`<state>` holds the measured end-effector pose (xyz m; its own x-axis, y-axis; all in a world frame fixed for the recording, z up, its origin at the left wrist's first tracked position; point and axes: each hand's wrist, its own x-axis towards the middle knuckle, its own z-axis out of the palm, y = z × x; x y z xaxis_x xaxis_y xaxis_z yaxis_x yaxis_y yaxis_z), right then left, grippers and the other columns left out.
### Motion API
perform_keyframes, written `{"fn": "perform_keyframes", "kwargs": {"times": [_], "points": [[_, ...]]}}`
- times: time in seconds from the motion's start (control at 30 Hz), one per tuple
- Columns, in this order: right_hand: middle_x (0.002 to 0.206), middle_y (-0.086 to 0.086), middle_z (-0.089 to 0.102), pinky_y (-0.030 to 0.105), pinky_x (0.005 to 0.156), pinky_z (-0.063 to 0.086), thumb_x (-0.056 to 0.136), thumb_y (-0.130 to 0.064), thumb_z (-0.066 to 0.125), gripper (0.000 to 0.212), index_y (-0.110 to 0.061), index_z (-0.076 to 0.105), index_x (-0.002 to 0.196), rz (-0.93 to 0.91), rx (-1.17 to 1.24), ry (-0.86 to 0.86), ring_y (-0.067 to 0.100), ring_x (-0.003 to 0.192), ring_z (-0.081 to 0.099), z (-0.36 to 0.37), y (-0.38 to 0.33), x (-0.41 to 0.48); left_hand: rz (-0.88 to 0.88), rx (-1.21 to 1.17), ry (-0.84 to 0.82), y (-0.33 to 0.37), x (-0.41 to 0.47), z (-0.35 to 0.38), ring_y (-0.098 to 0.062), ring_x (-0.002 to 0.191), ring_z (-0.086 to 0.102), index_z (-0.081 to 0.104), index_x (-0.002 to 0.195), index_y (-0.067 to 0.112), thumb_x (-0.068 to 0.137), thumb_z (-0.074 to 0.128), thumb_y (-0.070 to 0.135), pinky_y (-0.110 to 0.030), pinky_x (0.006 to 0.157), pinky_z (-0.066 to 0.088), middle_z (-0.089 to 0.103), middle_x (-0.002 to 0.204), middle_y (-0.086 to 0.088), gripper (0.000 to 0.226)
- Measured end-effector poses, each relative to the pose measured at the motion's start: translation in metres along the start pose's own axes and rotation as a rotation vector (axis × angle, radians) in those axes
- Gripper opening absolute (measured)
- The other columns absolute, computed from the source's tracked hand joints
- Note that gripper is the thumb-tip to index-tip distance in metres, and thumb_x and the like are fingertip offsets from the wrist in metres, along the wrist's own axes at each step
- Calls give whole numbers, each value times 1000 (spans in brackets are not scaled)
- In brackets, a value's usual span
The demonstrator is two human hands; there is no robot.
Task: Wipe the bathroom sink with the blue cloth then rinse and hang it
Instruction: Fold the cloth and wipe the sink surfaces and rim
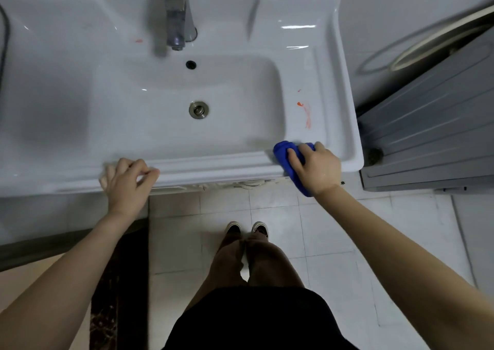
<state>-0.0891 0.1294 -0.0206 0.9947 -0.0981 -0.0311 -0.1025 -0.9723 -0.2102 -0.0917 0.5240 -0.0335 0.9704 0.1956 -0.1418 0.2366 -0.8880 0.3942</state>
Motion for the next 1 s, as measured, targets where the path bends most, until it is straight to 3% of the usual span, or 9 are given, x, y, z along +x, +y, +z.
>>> {"fn": "perform_keyframes", "kwargs": {"times": [0.17,0.3,0.47,0.57,0.73,0.8,0.87,1.0], "points": [[78,7,47,28,54,31,96,-51,32,50,-13,64,93,224,-88,3,27,62,46,-20,74,3,13,1,24,0,-1,2,-31,102,40,57,73,21,76,40,56,-37,86,23,52,96,-3,39],[81,7,48,28,57,32,99,-48,37,44,-13,65,98,249,-59,10,26,65,46,-17,70,2,21,-38,19,-3,-1,1,-30,102,41,57,72,23,76,42,54,-33,86,19,51,94,-1,35],[84,10,54,27,56,34,99,-48,39,43,-14,65,102,258,-30,0,25,65,49,-19,71,2,-9,32,-4,20,2,-6,-34,101,44,58,77,21,83,40,44,-43,90,31,52,89,-2,29],[83,9,56,26,55,35,98,-49,39,43,-14,66,99,249,-15,1,24,64,51,-20,71,2,105,-55,52,63,-1,0,-34,100,49,64,93,16,85,39,43,-41,87,37,61,99,-8,38],[80,7,53,24,50,29,98,-46,44,39,-14,66,95,197,1,-8,24,60,48,-22,73,3,347,-174,-53,168,-25,46,-30,97,56,66,102,12,87,42,42,-40,85,45,63,100,-6,41],[78,5,51,26,49,33,97,-46,45,38,-14,64,91,169,11,-11,26,59,50,-23,77,2,414,-173,-78,206,-39,73,-29,96,58,66,102,13,86,44,43,-38,84,45,65,100,-4,41],[75,5,50,29,49,40,97,-47,45,38,-15,61,84,145,27,6,28,59,53,-23,77,1,428,-147,-83,238,-51,100,-25,96,57,66,102,16,85,45,46,-36,87,40,65,100,0,41],[71,7,52,26,49,31,93,-44,54,34,-14,61,78,-9,63,10,27,58,50,-26,93,3,288,-103,-64,274,-71,138,-20,90,50,60,82,21,84,46,52,-30,78,28,59,88,5,34]]}}
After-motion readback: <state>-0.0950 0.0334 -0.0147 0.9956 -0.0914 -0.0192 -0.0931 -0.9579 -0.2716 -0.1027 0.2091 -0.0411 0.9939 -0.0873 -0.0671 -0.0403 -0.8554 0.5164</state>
